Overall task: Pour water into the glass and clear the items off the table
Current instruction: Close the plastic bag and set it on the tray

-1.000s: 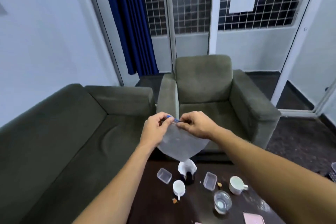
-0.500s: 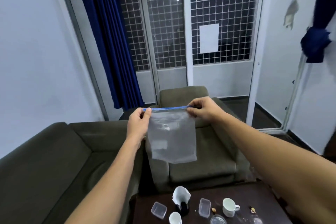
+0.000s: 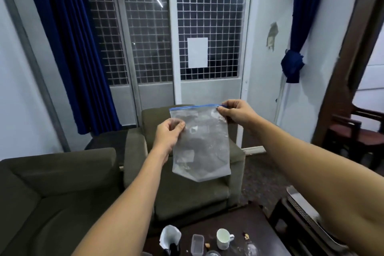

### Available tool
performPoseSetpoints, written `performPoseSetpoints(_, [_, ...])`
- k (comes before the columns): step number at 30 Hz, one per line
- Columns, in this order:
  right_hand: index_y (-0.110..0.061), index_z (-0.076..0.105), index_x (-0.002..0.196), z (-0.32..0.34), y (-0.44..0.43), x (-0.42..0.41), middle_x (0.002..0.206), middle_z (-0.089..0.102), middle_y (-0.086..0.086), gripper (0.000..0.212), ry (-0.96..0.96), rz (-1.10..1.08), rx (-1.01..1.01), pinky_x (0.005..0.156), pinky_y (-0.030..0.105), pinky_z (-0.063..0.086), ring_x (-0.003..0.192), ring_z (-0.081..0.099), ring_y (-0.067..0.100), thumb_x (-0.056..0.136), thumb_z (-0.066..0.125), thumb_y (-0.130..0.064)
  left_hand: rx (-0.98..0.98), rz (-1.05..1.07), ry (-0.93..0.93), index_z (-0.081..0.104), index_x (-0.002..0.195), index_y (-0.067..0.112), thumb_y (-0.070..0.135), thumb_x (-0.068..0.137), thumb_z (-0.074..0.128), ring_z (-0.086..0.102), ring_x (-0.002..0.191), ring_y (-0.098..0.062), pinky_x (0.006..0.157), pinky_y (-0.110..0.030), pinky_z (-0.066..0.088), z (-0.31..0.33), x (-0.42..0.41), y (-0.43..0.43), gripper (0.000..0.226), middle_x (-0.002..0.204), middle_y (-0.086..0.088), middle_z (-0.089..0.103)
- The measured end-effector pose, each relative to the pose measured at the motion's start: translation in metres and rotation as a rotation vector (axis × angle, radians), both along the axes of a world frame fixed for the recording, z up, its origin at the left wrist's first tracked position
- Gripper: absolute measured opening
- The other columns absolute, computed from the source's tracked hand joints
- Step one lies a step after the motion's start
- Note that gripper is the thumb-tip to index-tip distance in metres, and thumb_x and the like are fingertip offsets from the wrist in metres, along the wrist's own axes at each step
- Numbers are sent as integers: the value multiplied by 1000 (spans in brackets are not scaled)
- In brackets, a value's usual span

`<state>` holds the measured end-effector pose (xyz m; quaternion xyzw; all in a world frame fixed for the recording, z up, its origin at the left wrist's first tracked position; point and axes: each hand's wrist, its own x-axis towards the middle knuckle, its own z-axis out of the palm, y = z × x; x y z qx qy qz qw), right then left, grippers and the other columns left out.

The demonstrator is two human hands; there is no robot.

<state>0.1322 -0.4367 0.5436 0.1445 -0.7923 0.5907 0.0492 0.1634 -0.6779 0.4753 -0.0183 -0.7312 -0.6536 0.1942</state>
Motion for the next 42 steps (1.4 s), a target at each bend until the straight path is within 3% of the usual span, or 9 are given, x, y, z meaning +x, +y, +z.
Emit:
performPoseSetpoints(4, [5,70,103,10,44,-6,80,64,15,14,70,-90,170,72,36,50,68,55,20,95,65,-5,10,-73,-18,70,83,18,12,95,66,56,51,1,54,-15,47,-4,-20,42,14,65,11,71])
performPoseSetpoints(8, [0,68,112,15,96,-14,87,70,13,19,18,-80,191,71,27,55,66,61,14,95,67,-7,36,-121,-22,71,87,16,16,96,66,59,52,-1,51,-14,48,-5,-34,100,11,68,11,72])
performPoseSetpoints(17, [-11,73,93,-29,247,-64,82,74,14,16,64,-203,400,64,19,54,56,63,7,90,68,4,17,-244,-165,66,93,14,31,99,60,64,65,-13,52,-25,47,-42,-90,246,19,84,0,73])
performPoseSetpoints(21, [-7,71,117,-70,330,-108,90,77,17,28,0,-224,350,79,30,58,67,66,18,89,73,-2,80,-270,-226,66,99,7,24,100,60,65,72,-18,49,-25,53,-75,-134,331,18,88,-6,68])
performPoseSetpoints(25, [-7,58,135,-128,432,-171,83,67,29,52,-156,-200,192,76,25,53,73,60,19,87,78,-12,101,-222,-264,67,95,6,22,99,60,66,72,-13,51,-24,55,-133,-192,431,18,84,-3,69])
performPoseSetpoints(29, [-3,64,124,-204,524,-241,73,60,5,43,-324,-150,232,68,20,52,70,60,10,84,79,-9,113,-166,-334,67,83,16,21,99,61,66,70,-13,58,-27,56,-210,-246,521,18,76,6,72])
performPoseSetpoints(32, [9,70,109,-264,564,-289,90,70,12,27,-354,-105,290,70,16,54,66,63,-2,85,76,2,130,-123,-400,69,83,22,23,99,61,66,75,-12,63,-29,56,-268,-280,565,18,77,9,74])
performPoseSetpoints(35, [4,75,95,-322,582,-327,82,70,12,12,-341,-96,311,70,23,51,71,60,11,84,75,5,104,-110,-460,72,81,28,30,98,61,65,81,-9,71,-31,57,-321,-307,591,21,84,6,73])
performPoseSetpoints(42, [-9,78,88,-448,603,-371,78,73,10,15,-409,-109,347,73,29,48,70,59,10,83,75,4,132,-88,-578,72,94,15,27,99,61,58,84,-14,88,-47,56,-425,-340,614,17,88,-4,66])
